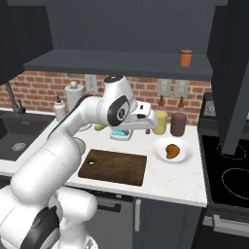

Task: From the different types of pastries on the counter, select a croissant and place it on the cutting board. Then retrieve a jar of jam from the cabinet and place it alongside the croissant on the cutting board.

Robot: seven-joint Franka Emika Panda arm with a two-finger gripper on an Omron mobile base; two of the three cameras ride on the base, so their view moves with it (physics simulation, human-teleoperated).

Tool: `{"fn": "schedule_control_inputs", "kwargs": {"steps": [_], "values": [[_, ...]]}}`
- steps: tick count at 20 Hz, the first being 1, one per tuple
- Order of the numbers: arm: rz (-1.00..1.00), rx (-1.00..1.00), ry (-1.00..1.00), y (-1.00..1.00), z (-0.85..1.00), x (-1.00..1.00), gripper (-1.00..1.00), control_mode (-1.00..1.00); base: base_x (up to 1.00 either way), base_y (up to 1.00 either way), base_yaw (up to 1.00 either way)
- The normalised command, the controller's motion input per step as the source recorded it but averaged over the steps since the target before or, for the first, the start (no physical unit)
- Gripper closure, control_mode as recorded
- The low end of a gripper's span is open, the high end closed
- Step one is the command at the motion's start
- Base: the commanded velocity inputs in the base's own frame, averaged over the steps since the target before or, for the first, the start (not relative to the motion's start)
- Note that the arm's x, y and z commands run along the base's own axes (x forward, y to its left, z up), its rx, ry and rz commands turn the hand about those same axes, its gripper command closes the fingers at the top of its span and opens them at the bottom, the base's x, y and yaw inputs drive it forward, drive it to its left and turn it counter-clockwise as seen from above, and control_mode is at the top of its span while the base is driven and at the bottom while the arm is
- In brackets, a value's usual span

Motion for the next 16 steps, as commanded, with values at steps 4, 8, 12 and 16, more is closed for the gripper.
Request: {"fn": "schedule_control_inputs", "kwargs": {"steps": [4, 8, 12, 16], "values": [[-0.03, 0.0, -0.07, -0.23, -0.42, -0.03, -1.0, -1.0, 0.0, 0.0, 0.0], [-0.01, 0.0, -0.01, -0.17, -0.47, 0.04, -1.0, -1.0, 0.0, 0.0, 0.0], [0.0, -0.04, -0.06, 0.0, -0.22, 0.43, -1.0, -1.0, 0.0, 0.0, 0.0], [0.0, 0.0, 0.0, -0.15, -0.1, 0.54, -1.0, -1.0, 0.0, 0.0, 0.0]]}}
